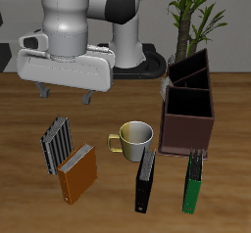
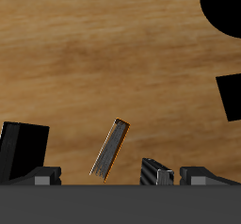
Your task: Place the yellow book into the left desk caddy's front compartment and place the orange book into the left desk caddy's left compartment and place the black book into the left desk caddy's back compartment
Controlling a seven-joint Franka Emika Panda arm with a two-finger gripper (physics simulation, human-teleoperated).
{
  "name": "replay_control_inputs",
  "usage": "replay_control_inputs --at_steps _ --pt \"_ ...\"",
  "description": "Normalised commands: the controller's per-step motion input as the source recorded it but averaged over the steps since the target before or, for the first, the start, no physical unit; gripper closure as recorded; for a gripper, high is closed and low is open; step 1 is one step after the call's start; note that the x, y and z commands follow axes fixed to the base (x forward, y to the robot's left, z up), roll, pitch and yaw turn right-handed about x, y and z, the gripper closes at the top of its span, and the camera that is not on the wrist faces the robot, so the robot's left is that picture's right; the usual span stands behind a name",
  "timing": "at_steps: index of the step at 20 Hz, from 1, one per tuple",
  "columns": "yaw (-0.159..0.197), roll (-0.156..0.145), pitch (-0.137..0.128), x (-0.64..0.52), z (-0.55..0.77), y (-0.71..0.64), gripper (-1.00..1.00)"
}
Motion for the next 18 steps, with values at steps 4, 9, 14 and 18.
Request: replay_control_inputs --at_steps 4,9,14,18 --pt "-0.079 -0.015 -0.005 0.12 -0.41 -0.12 -1.00" --pt "-0.028 -0.024 0.028 0.11 -0.49 -0.04 -1.00" --pt "-0.041 -0.008 0.006 0.03 -0.33 0.06 -1.00" --pt "-0.027 -0.013 0.006 0.08 -0.29 -0.04 -1.00"
